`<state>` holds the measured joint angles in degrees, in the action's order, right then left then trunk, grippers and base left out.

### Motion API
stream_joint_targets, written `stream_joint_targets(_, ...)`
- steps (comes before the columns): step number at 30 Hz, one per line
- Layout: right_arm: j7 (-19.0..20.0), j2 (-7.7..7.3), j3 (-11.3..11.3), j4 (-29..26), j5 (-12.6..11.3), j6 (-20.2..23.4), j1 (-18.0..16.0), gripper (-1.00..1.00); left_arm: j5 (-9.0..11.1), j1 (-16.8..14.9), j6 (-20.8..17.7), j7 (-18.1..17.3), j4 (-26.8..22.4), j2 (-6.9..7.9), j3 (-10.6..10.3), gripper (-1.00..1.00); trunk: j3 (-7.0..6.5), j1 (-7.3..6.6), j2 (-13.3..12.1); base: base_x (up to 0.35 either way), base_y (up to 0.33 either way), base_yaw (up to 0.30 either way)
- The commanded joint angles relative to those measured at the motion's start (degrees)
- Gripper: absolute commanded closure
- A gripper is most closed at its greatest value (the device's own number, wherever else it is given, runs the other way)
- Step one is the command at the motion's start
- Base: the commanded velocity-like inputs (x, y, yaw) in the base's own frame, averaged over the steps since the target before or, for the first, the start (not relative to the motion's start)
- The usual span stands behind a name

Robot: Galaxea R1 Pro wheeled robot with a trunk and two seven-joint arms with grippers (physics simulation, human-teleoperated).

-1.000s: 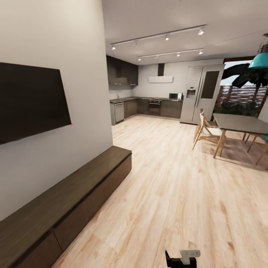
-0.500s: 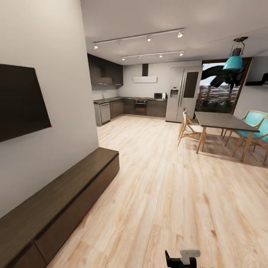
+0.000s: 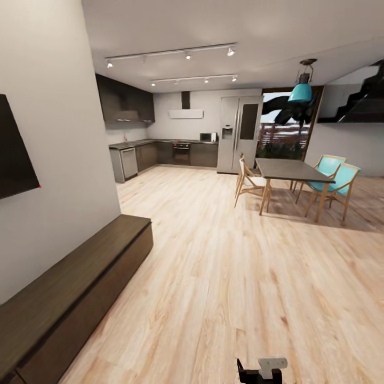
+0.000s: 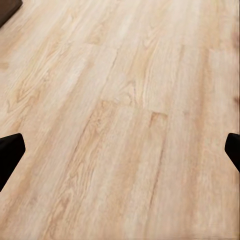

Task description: Turn on the radio receiver that's on the table in the living room.

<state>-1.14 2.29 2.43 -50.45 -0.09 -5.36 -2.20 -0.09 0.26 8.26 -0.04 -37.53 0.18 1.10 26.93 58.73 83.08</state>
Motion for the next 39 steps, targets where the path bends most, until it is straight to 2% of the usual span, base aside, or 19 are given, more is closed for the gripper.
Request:
stream_joint_targets(1, 0.0, 0.0, 0.0, 0.0, 0.0, 0.0, 0.0, -1.0, 0.0, 0.0, 0.0, 0.0, 0.0, 0.0, 0.0, -1.0, 0.0, 0.0, 0.0, 0.0, 0.0, -0.256)
stream_joint_targets(39, 0.0, 0.0, -0.1, 0.0, 0.0, 0.0, 0.0, -1.0, -0.1, 0.0, 0.0, 0.0, 1.0, -0.01, 0.0, -1.0, 0.0, 0.0, 0.0, 0.0, 0.0, -0.256)
